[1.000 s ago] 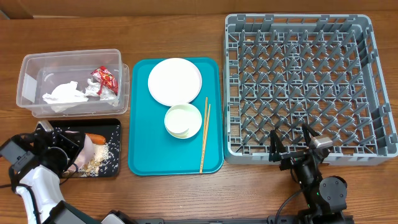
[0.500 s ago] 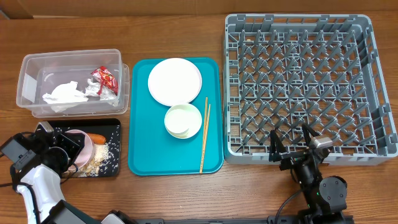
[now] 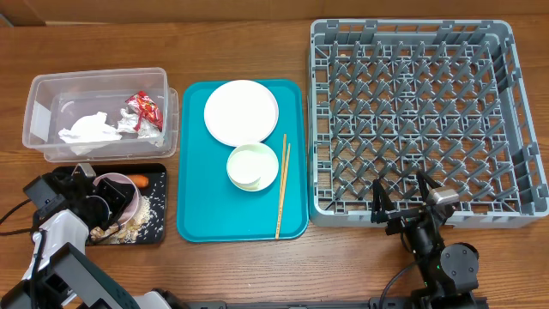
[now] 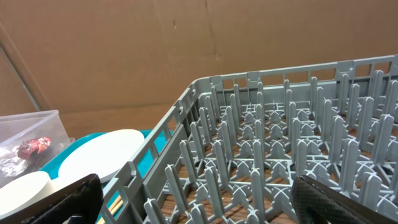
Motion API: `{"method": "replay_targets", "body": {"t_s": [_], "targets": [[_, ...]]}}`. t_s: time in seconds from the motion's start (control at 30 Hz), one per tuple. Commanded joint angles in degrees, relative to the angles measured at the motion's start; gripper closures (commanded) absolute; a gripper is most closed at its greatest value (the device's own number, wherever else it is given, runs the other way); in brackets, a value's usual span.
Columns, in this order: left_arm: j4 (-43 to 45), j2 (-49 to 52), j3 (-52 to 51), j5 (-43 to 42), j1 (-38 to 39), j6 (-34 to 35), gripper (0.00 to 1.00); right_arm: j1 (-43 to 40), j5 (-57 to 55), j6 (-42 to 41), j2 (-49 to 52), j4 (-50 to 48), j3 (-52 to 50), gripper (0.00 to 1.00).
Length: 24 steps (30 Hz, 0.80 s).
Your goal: Sort waste into correct bins and load items into the dishwasher
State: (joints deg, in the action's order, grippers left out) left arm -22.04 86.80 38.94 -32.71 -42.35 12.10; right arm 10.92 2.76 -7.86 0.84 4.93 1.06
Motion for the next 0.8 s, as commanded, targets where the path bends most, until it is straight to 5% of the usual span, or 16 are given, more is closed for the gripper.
{"method": "replay_targets", "body": {"t_s": [0.0,0.53,0.77], "targets": [[-0.2,0.1,0.4,-0.6,0.0,0.4,0.86,-0.2,0.3,0.2,-0.7,-0.3,-0.6,0.00],[-12.3,-7.1,8.5,-2.4,0.2,0.3,0.73,-0.2,0.3,0.2,-0.7,-0.3,-0.6,0.00],[-13.4,-7.4,8.5,8.0,6.0,0.4,0.67,-0.2,0.3,0.2,-0.7,-0.3,-0.6,0.00]]}}
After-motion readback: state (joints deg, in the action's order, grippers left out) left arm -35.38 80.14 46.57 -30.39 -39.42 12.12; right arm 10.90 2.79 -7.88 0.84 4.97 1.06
